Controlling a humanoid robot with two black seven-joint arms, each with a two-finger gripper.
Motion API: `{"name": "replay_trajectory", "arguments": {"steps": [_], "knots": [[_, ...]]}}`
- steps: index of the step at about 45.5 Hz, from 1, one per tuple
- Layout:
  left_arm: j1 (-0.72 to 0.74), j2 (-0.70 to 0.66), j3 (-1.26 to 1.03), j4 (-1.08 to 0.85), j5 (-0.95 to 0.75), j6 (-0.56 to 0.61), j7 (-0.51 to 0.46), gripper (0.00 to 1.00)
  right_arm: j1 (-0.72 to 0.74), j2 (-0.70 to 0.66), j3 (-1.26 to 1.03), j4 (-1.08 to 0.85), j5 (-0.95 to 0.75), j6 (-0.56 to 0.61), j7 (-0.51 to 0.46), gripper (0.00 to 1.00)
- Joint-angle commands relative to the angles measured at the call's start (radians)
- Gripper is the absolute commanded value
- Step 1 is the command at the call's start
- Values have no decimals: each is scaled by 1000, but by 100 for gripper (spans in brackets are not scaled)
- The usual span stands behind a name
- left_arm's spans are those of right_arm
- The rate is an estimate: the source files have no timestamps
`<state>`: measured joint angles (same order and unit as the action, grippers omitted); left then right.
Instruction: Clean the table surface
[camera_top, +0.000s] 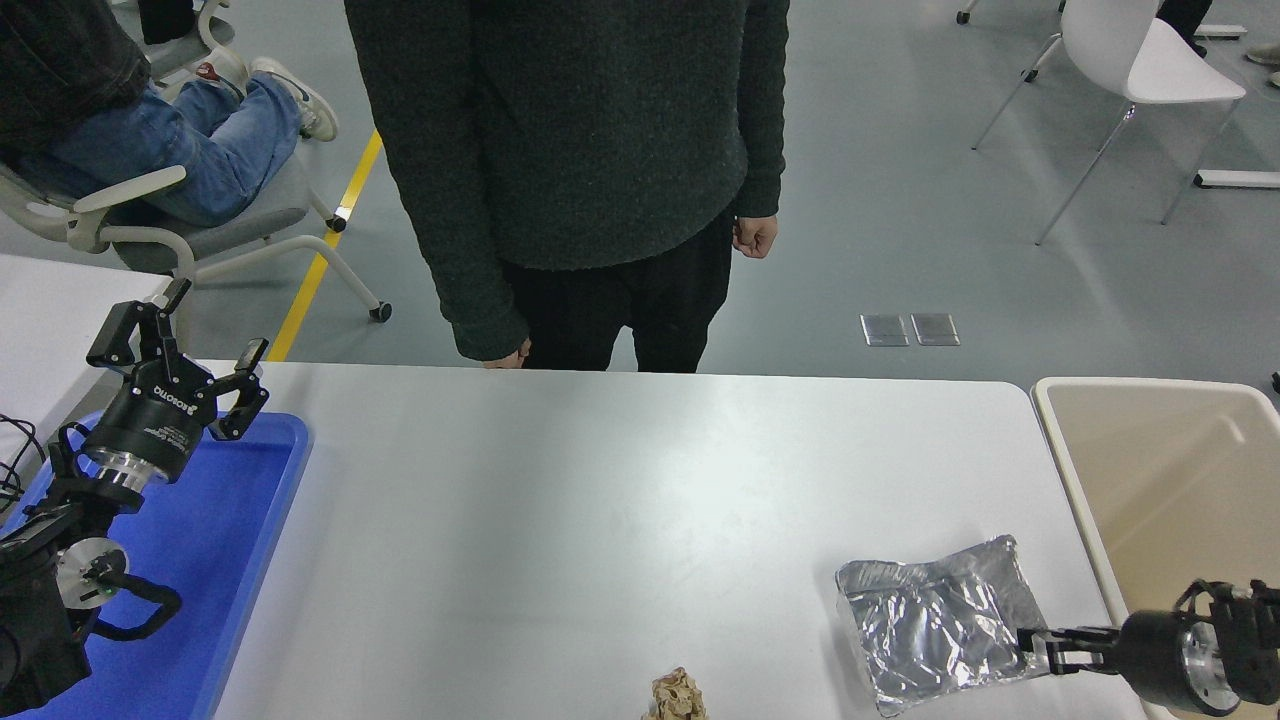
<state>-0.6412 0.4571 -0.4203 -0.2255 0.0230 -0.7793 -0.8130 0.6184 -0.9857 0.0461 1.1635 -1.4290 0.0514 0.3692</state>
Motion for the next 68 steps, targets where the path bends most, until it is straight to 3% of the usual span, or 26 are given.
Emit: {"name": "replay_trajectory", "arguments": {"steps": [1, 12, 31, 68], "knots": [[0, 0, 0, 0, 0, 0, 0, 100, 70, -131, 3, 42, 59, 45, 37, 0], [0, 0, 0, 0, 0, 0, 0, 100, 219, -312, 3, 143, 117, 182, 53, 0], [0, 0, 0, 0, 0, 0, 0, 100, 448, -478, 4, 217, 157, 380, 53, 0], [0, 0, 0, 0, 0, 0, 0, 100, 451, -476, 3, 216, 159, 390, 53, 0]]}}
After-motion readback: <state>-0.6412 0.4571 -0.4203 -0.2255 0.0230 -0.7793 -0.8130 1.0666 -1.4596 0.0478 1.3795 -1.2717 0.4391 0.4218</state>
